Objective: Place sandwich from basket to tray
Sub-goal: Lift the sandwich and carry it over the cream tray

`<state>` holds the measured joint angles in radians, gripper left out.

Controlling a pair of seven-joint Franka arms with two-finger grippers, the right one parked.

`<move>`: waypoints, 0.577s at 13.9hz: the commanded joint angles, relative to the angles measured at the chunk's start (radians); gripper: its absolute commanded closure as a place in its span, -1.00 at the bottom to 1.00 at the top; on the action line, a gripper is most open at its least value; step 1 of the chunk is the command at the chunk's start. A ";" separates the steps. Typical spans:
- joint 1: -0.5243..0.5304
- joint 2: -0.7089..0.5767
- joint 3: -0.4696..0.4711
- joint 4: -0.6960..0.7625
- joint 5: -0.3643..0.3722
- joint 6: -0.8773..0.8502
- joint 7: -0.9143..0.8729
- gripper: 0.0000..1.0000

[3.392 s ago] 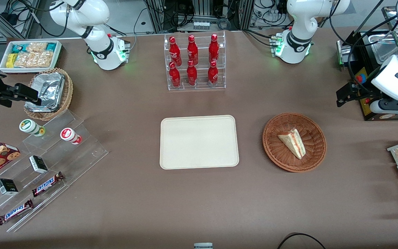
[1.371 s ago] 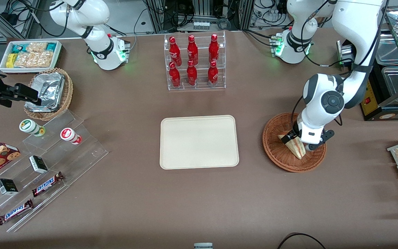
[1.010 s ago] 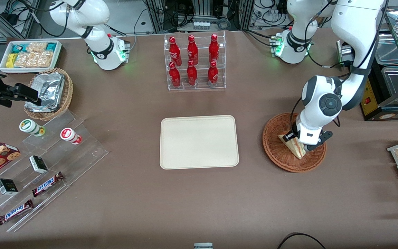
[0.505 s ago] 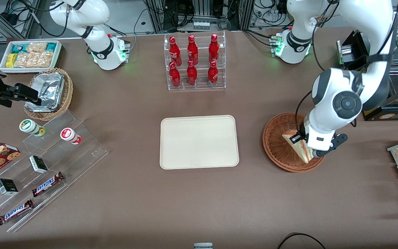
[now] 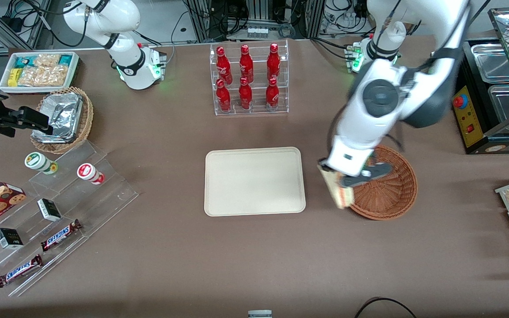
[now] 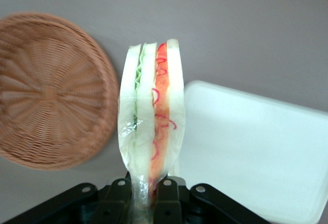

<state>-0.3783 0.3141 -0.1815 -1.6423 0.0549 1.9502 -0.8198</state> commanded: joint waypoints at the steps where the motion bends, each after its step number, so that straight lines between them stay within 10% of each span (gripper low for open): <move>1: -0.120 0.172 0.011 0.166 -0.001 0.001 -0.002 1.00; 8: -0.231 0.370 0.010 0.248 -0.004 0.110 0.014 1.00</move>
<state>-0.5966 0.6546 -0.1817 -1.4337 0.0547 2.0562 -0.8192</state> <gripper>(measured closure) 0.846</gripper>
